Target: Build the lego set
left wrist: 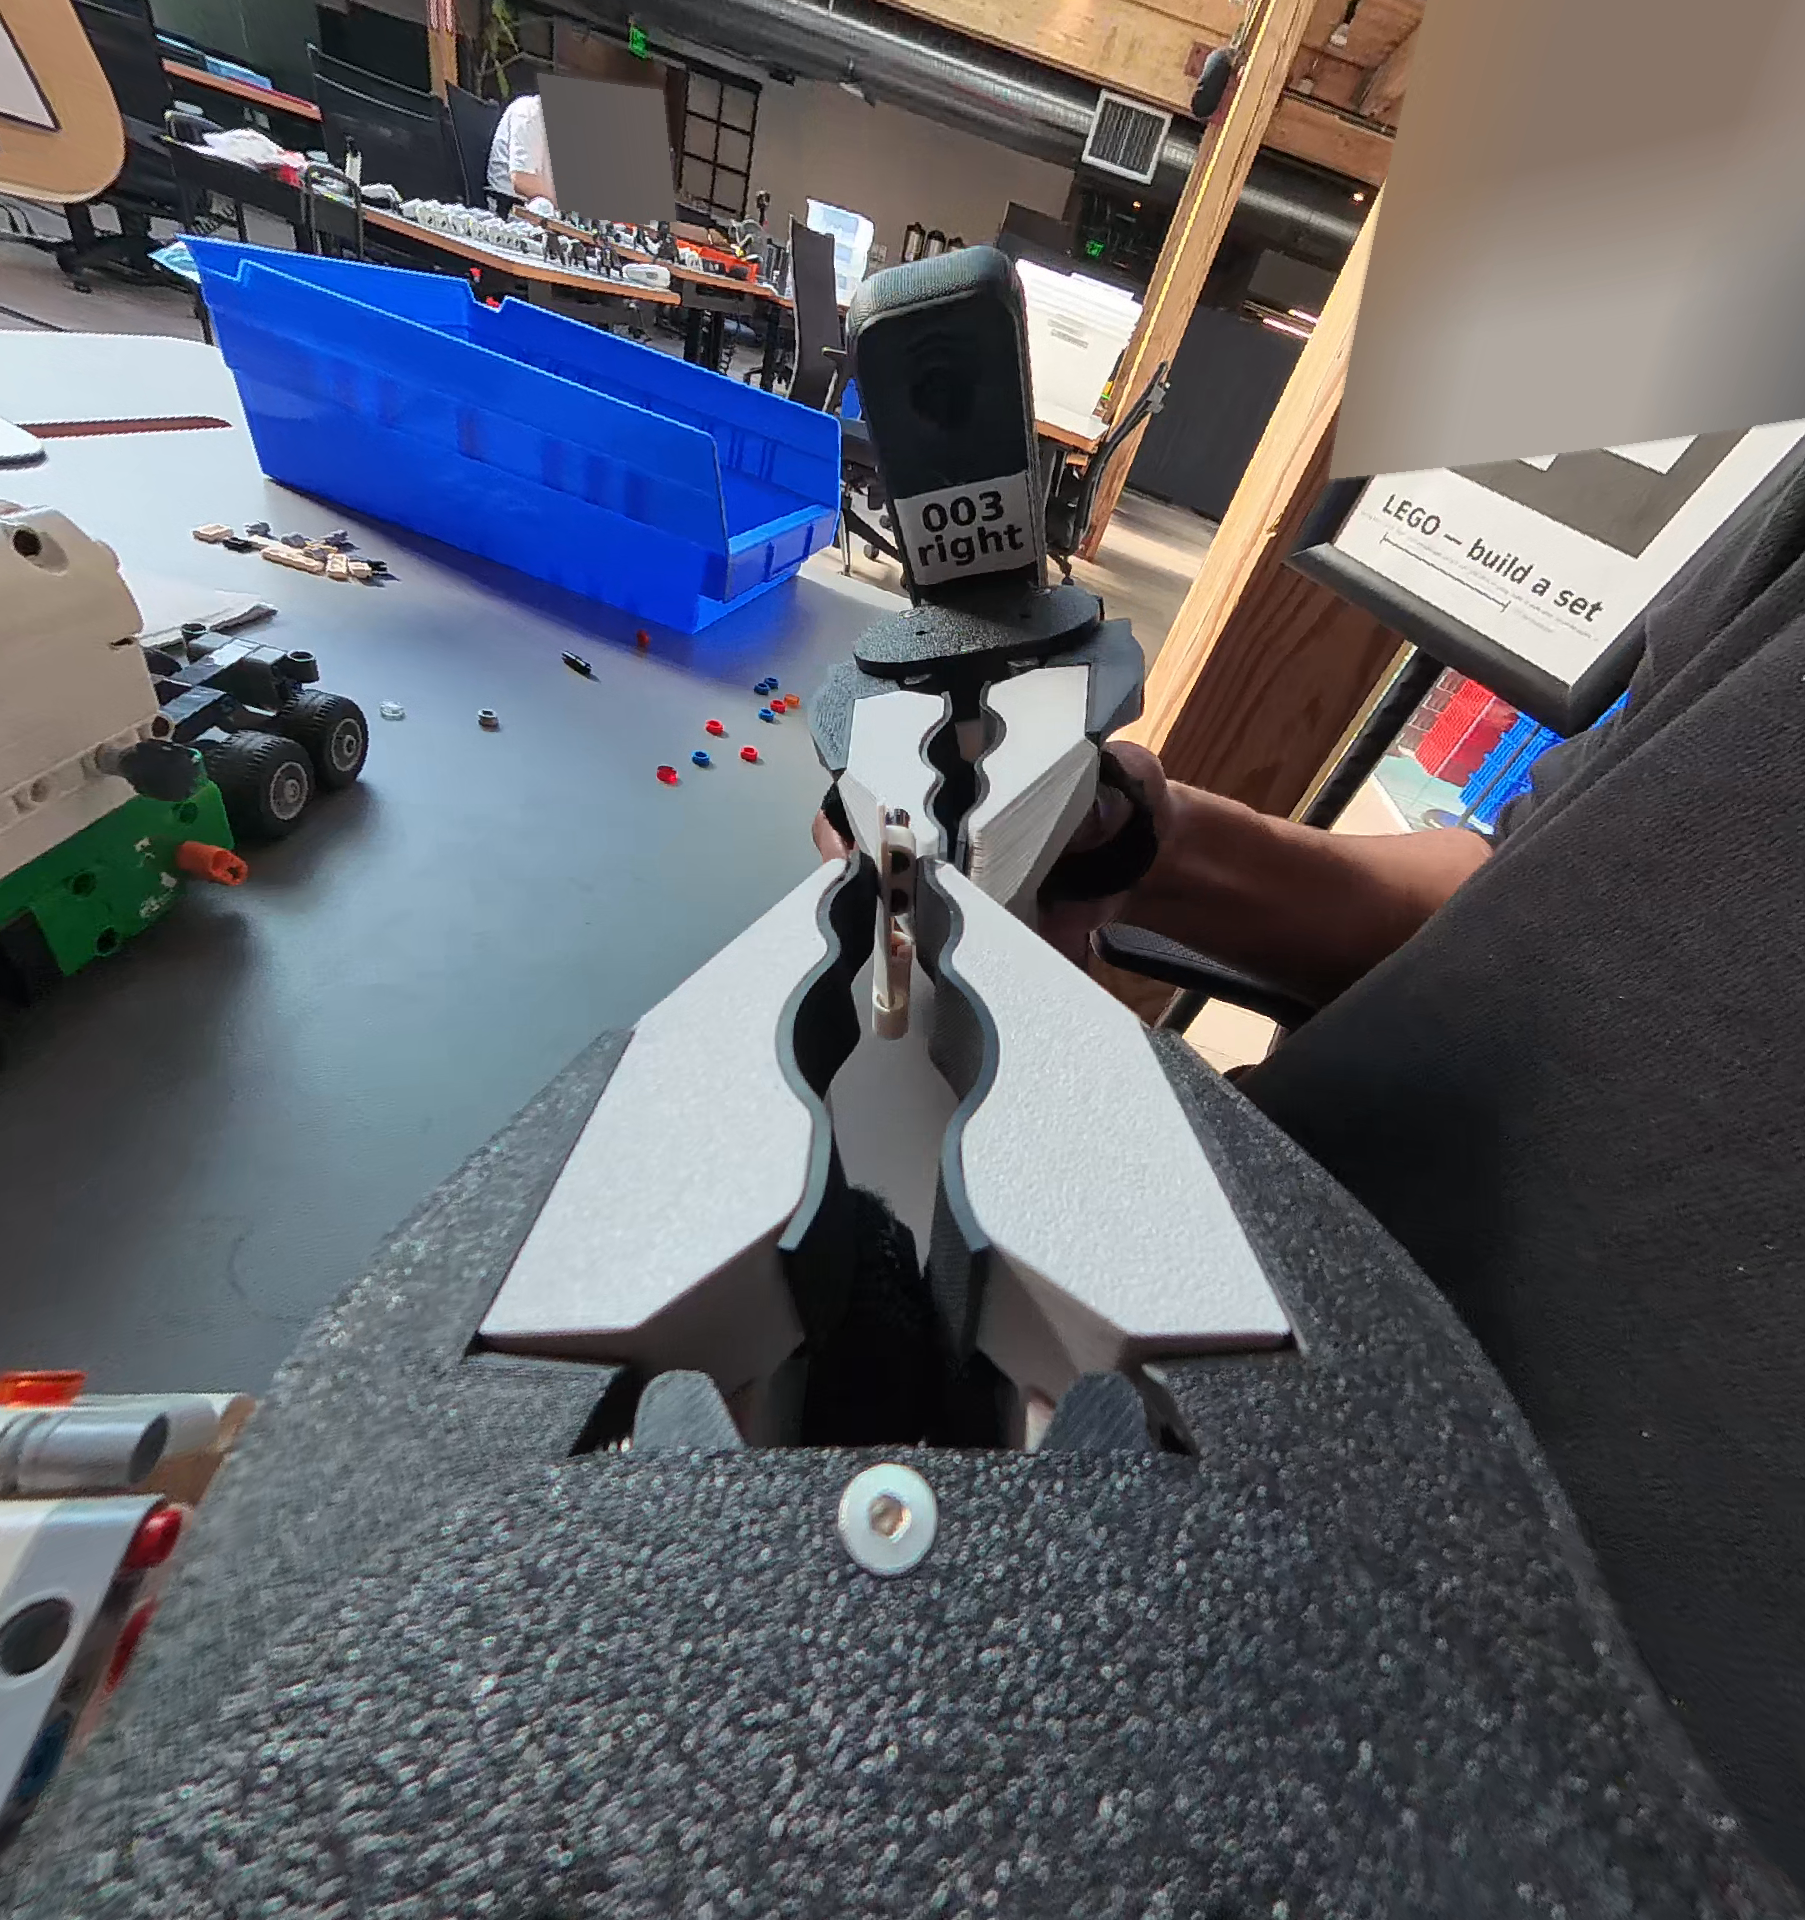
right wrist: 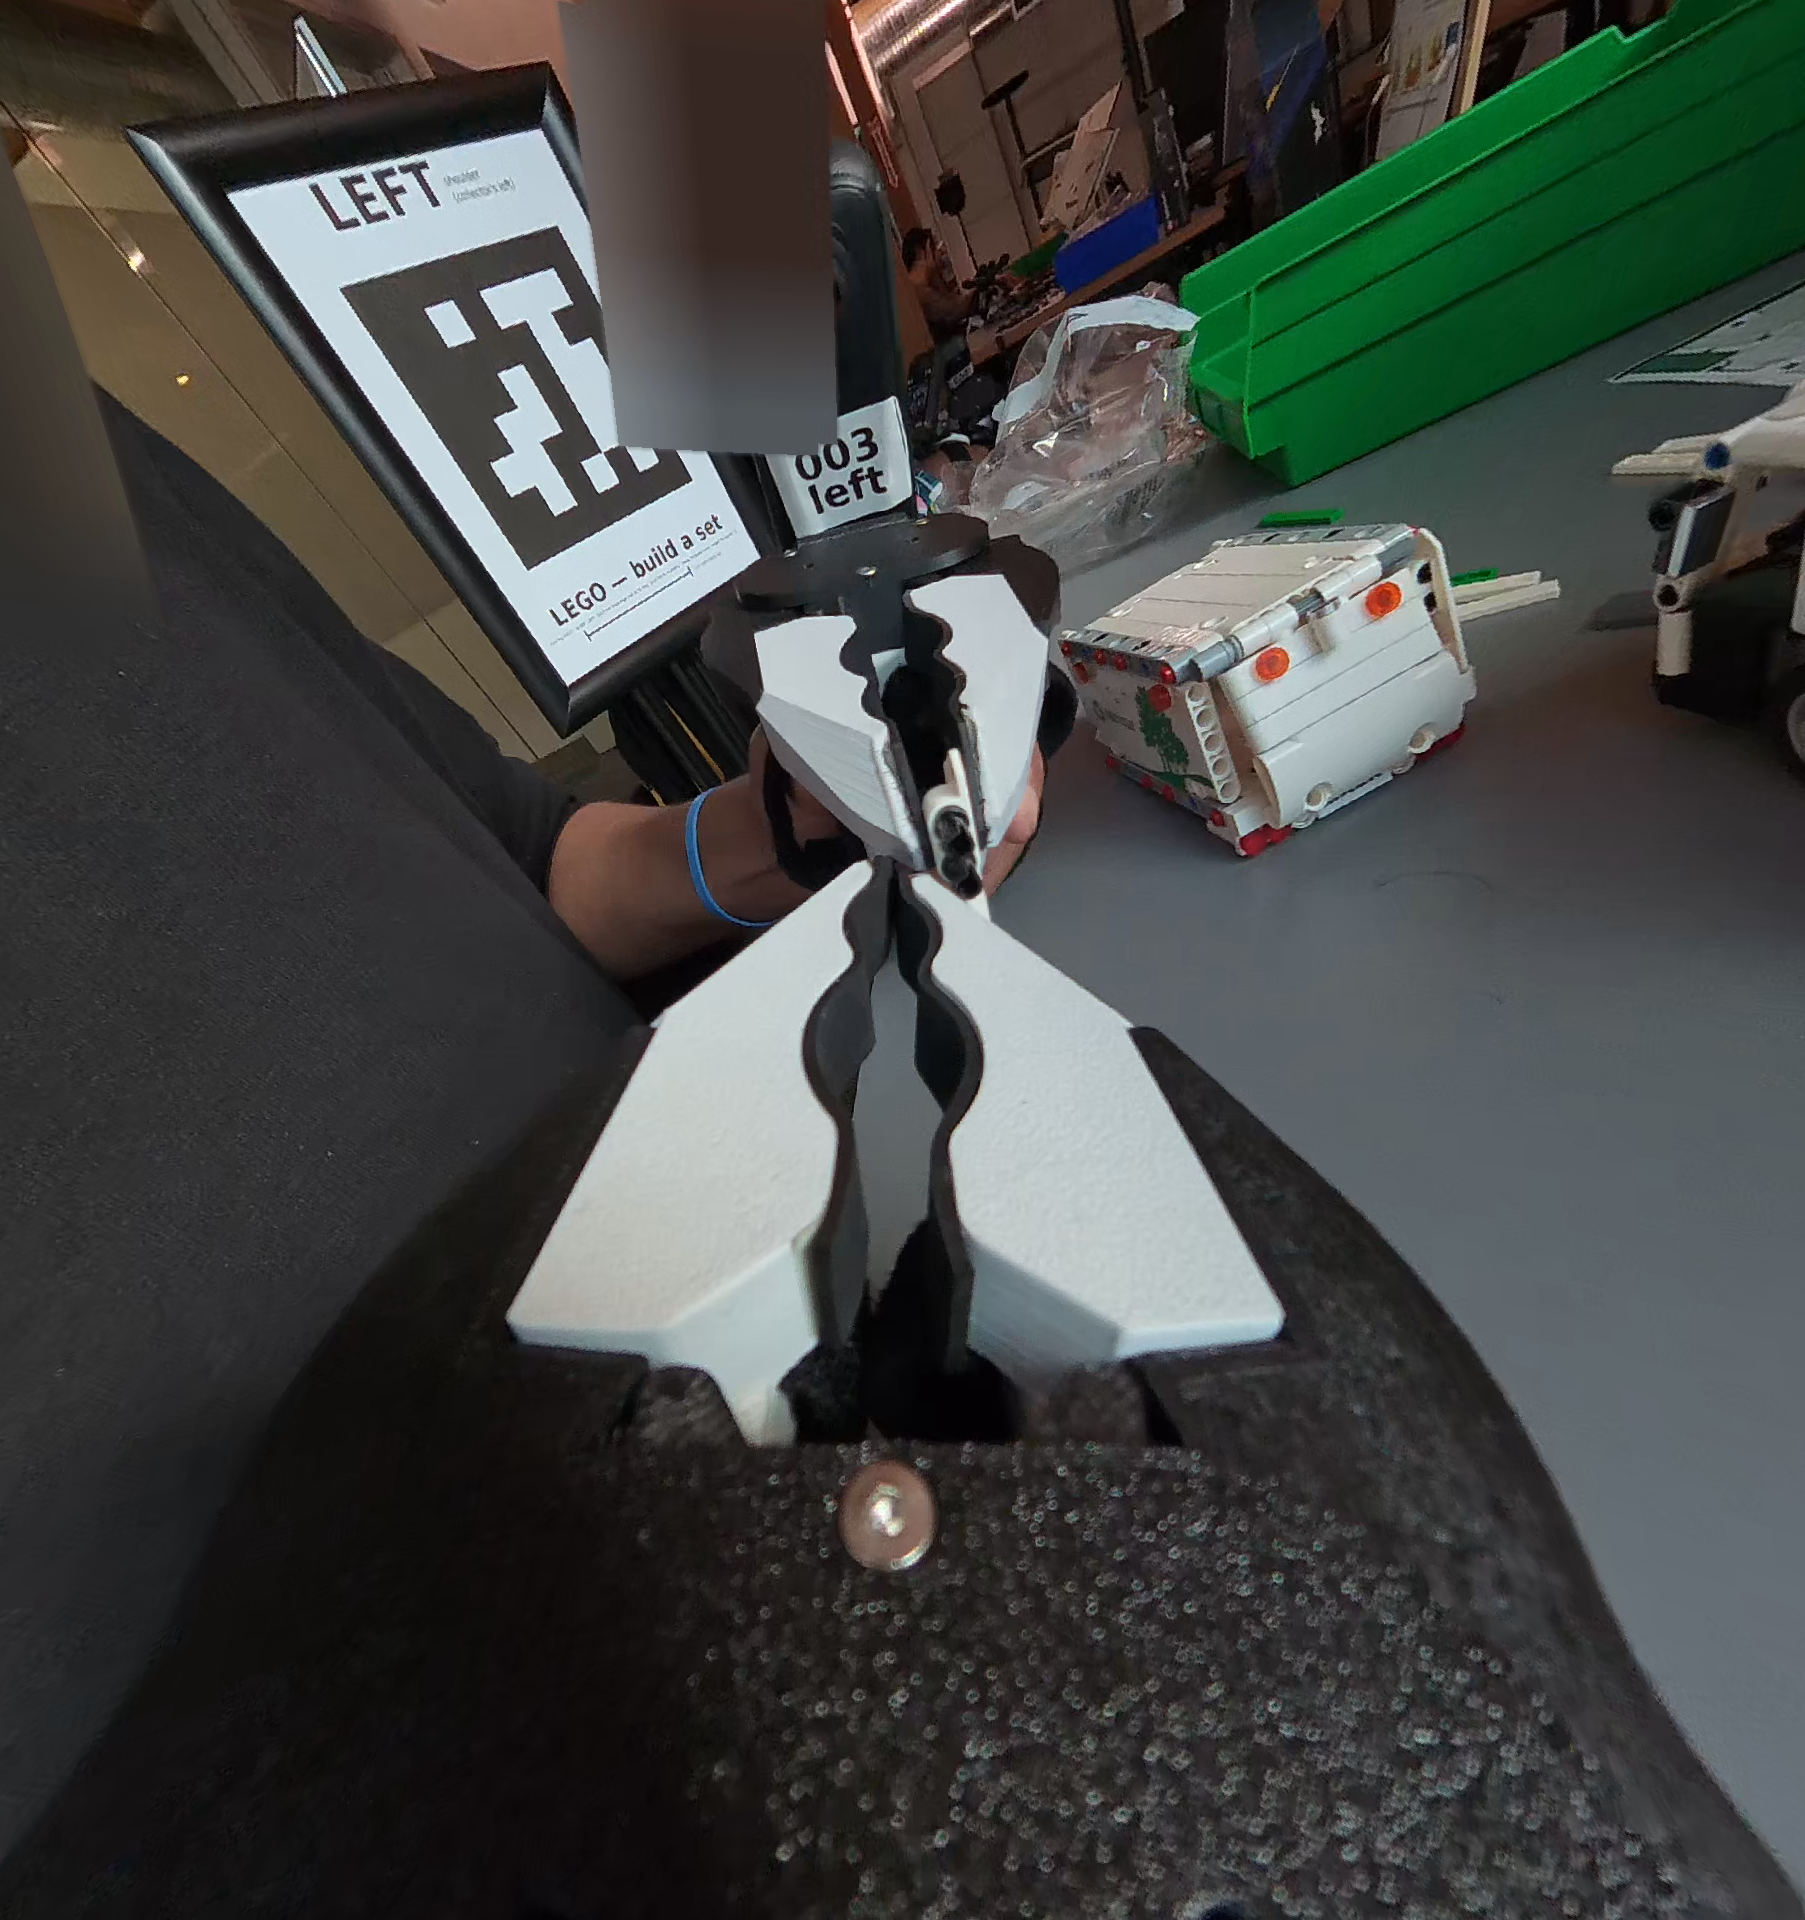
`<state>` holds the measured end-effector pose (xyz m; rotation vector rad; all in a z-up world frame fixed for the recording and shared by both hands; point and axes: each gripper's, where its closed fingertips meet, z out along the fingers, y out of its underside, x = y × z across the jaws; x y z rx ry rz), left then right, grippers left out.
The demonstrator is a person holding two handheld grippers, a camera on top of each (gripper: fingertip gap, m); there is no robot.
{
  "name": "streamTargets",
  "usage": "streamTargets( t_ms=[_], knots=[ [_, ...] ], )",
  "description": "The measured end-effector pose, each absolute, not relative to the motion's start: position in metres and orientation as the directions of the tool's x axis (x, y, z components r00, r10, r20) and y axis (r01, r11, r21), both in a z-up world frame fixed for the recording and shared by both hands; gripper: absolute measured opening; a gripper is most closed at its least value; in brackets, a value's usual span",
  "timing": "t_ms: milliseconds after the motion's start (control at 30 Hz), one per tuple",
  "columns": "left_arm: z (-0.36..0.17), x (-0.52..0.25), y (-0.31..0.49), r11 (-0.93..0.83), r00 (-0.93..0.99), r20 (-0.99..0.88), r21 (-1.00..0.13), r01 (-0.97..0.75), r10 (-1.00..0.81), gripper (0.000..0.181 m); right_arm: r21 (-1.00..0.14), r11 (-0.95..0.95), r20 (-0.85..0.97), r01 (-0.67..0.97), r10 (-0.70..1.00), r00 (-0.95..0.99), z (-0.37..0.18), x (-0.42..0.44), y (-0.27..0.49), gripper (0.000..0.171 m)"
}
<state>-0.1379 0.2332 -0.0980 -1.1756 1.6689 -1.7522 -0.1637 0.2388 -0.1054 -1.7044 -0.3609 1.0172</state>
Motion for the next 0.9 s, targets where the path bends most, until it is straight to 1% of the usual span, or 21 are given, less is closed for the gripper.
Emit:
streamTargets(
  t_ms=[67,133,233,267,367,533,567,633,733,900],
  knots=[
    [-0.098,-0.138,0.234,-0.167,-0.532,0.266,-0.959,-0.227,-0.804,0.006,-0.887,-0.371,-0.458,-0.273,0.65,0.606,-0.103,-0.151,0.237,0.0],
    [-0.098,-0.137,0.236,-0.159,-0.516,0.254,-0.962,-0.222,-0.818,0.006,-0.9,-0.312,-0.436,-0.304,0.628,0.645,-0.096,-0.137,0.236,0.0],
    [-0.1,-0.136,0.236,-0.132,-0.493,0.221,-0.969,-0.21,-0.841,0.006,-0.892,-0.286,-0.452,-0.351,0.591,0.668,-0.093,-0.128,0.238,0.017],
    [-0.1,-0.136,0.236,-0.122,-0.489,0.209,-0.971,-0.204,-0.847,0.006,-0.892,-0.28,-0.452,-0.356,0.592,0.667,-0.093,-0.129,0.238,0.016],
    [-0.098,-0.137,0.236,-0.117,-0.489,0.196,-0.975,-0.188,-0.85,0.006,-0.905,-0.275,-0.426,-0.326,0.599,0.678,-0.094,-0.132,0.238,0.005],
    [-0.099,-0.138,0.232,-0.109,-0.511,0.198,-0.974,-0.198,-0.836,0.006,-0.905,-0.28,-0.425,-0.32,0.614,0.665,-0.094,-0.135,0.236,0.004],
    [-0.099,-0.138,0.231,-0.11,-0.513,0.201,-0.973,-0.202,-0.835,0.006,-0.905,-0.281,-0.424,-0.318,0.616,0.664,-0.094,-0.136,0.236,0.001],
    [-0.1,-0.138,0.231,-0.109,-0.518,0.204,-0.972,-0.208,-0.83,0.006,-0.904,-0.282,-0.427,-0.321,0.618,0.66,-0.094,-0.136,0.235,0.002],
    [-0.1,-0.138,0.23,-0.117,-0.525,0.216,-0.97,-0.215,-0.823,0.006,-0.898,-0.293,-0.439,-0.328,0.631,0.639,-0.093,-0.137,0.234,0.008],
    [-0.099,-0.139,0.23,-0.136,-0.539,0.237,-0.966,-0.221,-0.808,0.006,-0.892,-0.299,-0.451,-0.338,0.64,0.622,-0.092,-0.139,0.234,0.013]
  ],
)
